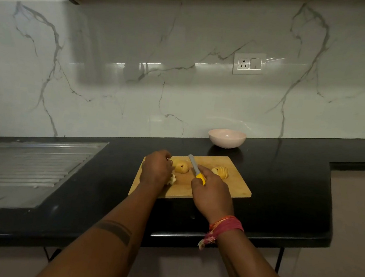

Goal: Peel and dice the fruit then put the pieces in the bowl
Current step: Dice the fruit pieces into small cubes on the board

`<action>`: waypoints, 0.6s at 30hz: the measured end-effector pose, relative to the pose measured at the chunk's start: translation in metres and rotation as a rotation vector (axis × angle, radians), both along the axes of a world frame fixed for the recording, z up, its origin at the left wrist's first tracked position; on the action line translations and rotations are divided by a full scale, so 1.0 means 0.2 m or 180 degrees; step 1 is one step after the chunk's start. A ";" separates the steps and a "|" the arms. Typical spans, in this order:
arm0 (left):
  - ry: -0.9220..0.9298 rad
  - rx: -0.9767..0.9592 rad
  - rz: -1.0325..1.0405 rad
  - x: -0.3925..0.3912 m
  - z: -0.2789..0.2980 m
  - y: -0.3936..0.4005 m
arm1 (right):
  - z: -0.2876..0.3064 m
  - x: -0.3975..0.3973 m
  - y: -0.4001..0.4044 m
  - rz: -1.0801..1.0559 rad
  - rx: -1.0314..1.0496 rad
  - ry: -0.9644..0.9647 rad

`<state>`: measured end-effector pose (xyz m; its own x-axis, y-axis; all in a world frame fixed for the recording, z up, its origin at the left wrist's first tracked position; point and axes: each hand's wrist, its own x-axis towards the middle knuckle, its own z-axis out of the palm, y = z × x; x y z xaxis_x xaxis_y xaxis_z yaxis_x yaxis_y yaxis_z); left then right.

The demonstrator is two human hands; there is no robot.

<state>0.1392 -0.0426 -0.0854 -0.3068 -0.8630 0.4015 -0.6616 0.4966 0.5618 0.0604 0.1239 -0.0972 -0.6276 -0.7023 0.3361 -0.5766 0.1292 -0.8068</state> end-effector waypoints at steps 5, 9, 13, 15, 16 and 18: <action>0.0285 0.0011 -0.0034 0.03 0.02 0.00 | 0.00 0.00 0.00 -0.0010 -0.0005 -0.0021; 0.0479 0.0195 0.0025 0.06 0.03 0.00 | 0.00 0.01 0.01 -0.0016 0.0006 -0.0004; 0.0631 0.0169 0.0050 0.08 0.03 0.00 | 0.01 0.01 0.01 0.0000 0.0030 -0.0002; 0.0720 0.0147 0.0005 0.08 0.04 0.01 | 0.02 0.02 0.02 0.0007 0.0031 0.0006; 0.0784 0.0129 -0.0024 0.08 0.05 0.01 | 0.02 0.02 0.02 0.0006 0.0031 0.0006; 0.0897 0.0065 -0.0144 0.08 0.06 0.03 | 0.02 0.02 0.02 0.0004 0.0034 -0.0010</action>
